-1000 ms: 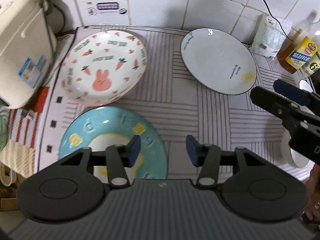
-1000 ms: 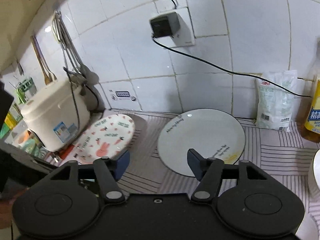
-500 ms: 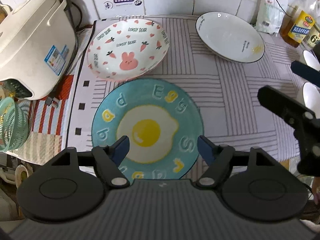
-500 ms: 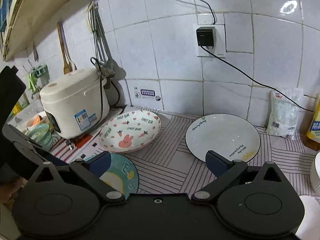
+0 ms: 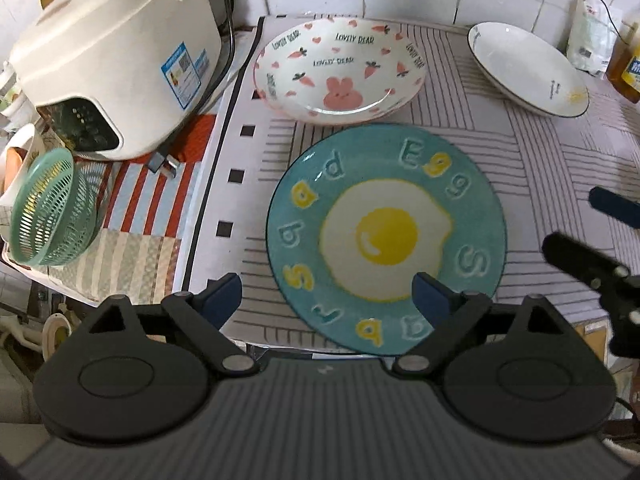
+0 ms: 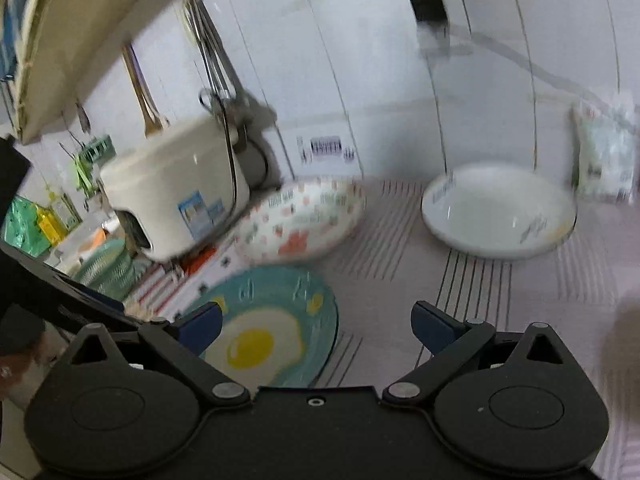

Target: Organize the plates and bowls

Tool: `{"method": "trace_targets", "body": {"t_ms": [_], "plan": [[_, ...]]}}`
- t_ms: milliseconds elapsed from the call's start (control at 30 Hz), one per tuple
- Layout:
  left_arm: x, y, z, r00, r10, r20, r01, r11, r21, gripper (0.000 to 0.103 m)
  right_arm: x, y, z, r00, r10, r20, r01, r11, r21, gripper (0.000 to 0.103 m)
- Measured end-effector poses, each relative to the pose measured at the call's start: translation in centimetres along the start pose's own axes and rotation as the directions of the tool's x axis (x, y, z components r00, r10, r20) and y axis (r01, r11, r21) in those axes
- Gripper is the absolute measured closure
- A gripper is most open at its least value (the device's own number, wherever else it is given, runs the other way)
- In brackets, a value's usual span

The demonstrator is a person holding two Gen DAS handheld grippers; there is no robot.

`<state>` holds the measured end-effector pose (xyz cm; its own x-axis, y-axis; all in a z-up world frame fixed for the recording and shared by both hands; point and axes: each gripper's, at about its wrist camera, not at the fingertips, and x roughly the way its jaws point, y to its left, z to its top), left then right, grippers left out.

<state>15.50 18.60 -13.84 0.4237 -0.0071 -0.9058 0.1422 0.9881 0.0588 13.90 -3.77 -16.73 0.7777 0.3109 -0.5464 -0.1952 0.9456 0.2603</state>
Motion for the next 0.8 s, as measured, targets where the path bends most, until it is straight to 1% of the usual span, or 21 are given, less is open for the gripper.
{"method": "trace_targets", "body": {"t_ms": [67, 167, 233, 300, 367, 433, 467, 500, 533, 600, 667, 733, 767, 800], "plan": [[0.6, 0.5, -0.3, 1.000, 0.008, -0.013, -0.008, 1.000, 0.008, 0.010, 0.7, 0.1, -0.8, 0.999, 0.009, -0.033, -0.009, 1.000, -0.003, 0.001], [1.5, 1.1, -0.6, 0.999, 0.010, -0.032, -0.010, 1.000, 0.011, 0.010, 2.1, 0.4, -1.4, 0.997, -0.004, -0.074, 0.004, 1.000, -0.003, 0.001], [2.2, 1.5, -0.8, 0.999, 0.012, -0.051, -0.011, 1.000, 0.007, 0.010, 3.2, 0.2, -1.6, 0.994, -0.028, -0.104, 0.029, 1.000, 0.010, 0.002], [2.9, 1.9, -0.9, 0.998, 0.010, -0.060, -0.010, 1.000, 0.001, 0.010, 4.2, 0.0, -1.8, 0.990, -0.032, -0.140, 0.038, 0.998, 0.041, 0.010], [3.5, 2.2, -0.9, 0.998, 0.004, -0.069, -0.005, 1.000, -0.007, 0.010, 5.1, 0.0, -1.9, 0.986, -0.014, -0.166, 0.023, 0.998, 0.057, 0.013], [4.3, 2.4, -1.0, 0.996, -0.018, -0.092, 0.017, 1.000, -0.011, 0.014, 5.7, 0.4, -1.9, 0.983, 0.005, -0.183, 0.004, 0.999, 0.050, 0.017], [4.6, 2.5, -1.0, 0.994, -0.033, -0.107, 0.032, 0.999, -0.010, 0.018, 6.0, 0.5, -2.0, 0.981, 0.013, -0.191, -0.004, 0.999, 0.047, 0.022], [4.9, 2.5, -1.0, 0.993, -0.043, -0.112, 0.043, 0.999, -0.009, 0.026, 6.3, 0.7, -2.0, 0.979, 0.021, -0.204, -0.011, 0.999, 0.049, 0.027], [5.1, 2.5, -1.0, 0.992, -0.050, -0.115, 0.050, 0.999, -0.008, 0.030, 6.6, 0.8, -2.0, 0.976, 0.026, -0.214, -0.014, 0.998, 0.057, 0.030], [5.5, 2.5, -1.1, 0.990, -0.058, -0.126, 0.058, 0.998, -0.005, 0.044, 7.0, 0.8, -2.1, 0.973, 0.032, -0.230, -0.017, 0.998, 0.068, 0.047], [6.0, 2.6, -1.1, 0.989, -0.067, -0.135, 0.066, 0.998, -0.012, 0.052, 7.5, 0.9, -2.1, 0.970, 0.031, -0.243, -0.014, 0.997, 0.071, 0.056], [6.2, 2.7, -1.0, 0.988, -0.090, -0.129, 0.088, 0.996, -0.019, 0.060, 7.7, 0.7, -2.2, 0.968, 0.023, -0.251, -0.005, 0.997, 0.074, 0.063], [6.2, 2.7, -0.9, 0.987, -0.097, -0.126, 0.095, 0.995, -0.022, 0.066, 7.7, 0.7, -2.2, 0.967, 0.017, -0.252, 0.002, 0.997, 0.074, 0.069], [6.2, 2.7, -0.9, 0.987, -0.101, -0.123, 0.099, 0.995, -0.023, 0.069, 7.7, 0.5, -2.2, 0.967, 0.011, -0.254, 0.009, 0.997, 0.077, 0.077]]}}
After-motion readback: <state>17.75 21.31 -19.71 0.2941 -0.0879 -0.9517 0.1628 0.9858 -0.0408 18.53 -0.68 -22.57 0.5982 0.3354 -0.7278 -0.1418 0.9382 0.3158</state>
